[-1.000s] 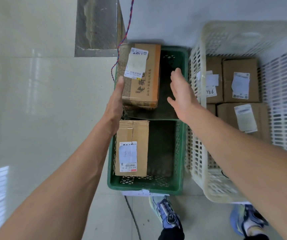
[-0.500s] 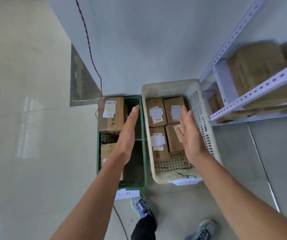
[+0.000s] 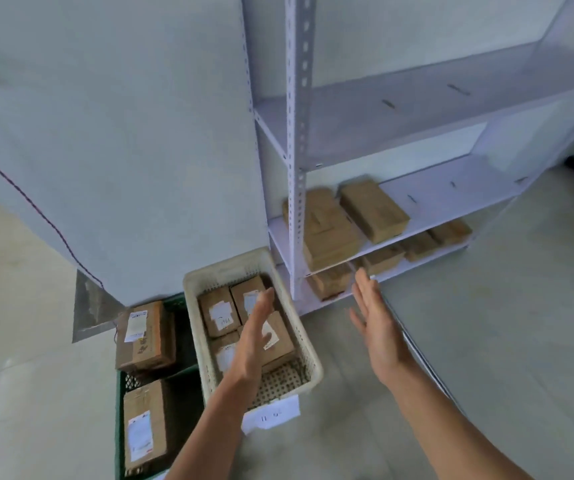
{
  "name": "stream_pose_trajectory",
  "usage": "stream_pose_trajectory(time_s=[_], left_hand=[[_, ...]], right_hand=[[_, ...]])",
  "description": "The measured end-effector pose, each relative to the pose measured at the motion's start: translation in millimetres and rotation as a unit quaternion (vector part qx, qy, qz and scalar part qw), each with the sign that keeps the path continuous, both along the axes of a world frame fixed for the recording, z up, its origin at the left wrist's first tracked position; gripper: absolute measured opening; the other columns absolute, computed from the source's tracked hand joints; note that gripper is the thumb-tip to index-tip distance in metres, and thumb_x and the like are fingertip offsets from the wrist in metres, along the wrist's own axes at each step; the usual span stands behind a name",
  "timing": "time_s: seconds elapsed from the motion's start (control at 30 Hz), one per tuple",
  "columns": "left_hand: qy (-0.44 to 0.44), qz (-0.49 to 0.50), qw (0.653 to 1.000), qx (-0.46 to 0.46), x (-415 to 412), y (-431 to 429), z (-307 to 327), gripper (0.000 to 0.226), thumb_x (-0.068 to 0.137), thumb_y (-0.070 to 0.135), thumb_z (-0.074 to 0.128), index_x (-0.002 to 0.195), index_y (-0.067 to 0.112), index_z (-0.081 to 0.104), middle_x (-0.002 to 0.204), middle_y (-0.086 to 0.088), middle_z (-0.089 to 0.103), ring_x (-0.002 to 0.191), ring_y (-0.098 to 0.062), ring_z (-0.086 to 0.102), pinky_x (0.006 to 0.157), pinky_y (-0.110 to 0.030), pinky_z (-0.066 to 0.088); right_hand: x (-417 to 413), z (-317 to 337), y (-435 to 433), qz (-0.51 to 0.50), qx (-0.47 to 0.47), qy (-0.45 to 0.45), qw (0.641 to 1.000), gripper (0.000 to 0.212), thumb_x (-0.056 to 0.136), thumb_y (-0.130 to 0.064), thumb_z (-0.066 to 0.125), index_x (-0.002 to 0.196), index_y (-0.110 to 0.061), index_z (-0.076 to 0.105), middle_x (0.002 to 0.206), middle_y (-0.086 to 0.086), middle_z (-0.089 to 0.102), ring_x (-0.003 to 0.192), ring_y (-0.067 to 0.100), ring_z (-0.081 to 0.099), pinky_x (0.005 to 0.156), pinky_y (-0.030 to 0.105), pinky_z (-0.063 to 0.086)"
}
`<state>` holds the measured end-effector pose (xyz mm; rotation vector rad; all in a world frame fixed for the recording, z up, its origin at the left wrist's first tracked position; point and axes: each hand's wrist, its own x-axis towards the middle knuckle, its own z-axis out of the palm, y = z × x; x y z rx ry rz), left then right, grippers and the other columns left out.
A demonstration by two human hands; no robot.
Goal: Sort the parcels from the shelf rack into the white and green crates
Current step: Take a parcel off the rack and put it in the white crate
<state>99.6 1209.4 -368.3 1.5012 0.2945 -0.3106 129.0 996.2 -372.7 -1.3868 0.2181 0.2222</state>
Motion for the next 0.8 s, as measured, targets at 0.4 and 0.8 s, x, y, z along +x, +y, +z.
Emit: stream_pose_trajectory(time_s=[0.4,0.8], left_hand=[[0.017,-0.055,0.998,0.028,23.7,-159.1,38.4,0.078,0.104,0.078,0.026,0.167,0.032,0.035,0.173,0.010,0.035,0.159,-0.013,0.032,0.132,-0.060,0.020],[0.063,-0.010,0.998,-0.015,168.4,-263.1,-3.6,0.087,0.097,0.078,0.028,0.166,0.026,0.037,0.169,0.010,0.041,0.147,-0.008,0.041,0.128,-0.049,0.024]], right_hand=[[-13.9,22.4,-164.4,-0.096,0.013,0.025,0.995,0.088,0.084,-0.072,0.043,0.163,-0.034,0.033,0.164,-0.021,0.037,0.147,-0.001,0.038,0.124,0.037,0.032],[127.9,1.6,-266.6,-0.066,-0.029,0.052,0.996,0.094,0.084,-0.073,0.041,0.166,-0.029,0.027,0.171,-0.015,0.030,0.156,0.007,0.031,0.127,0.041,0.029]])
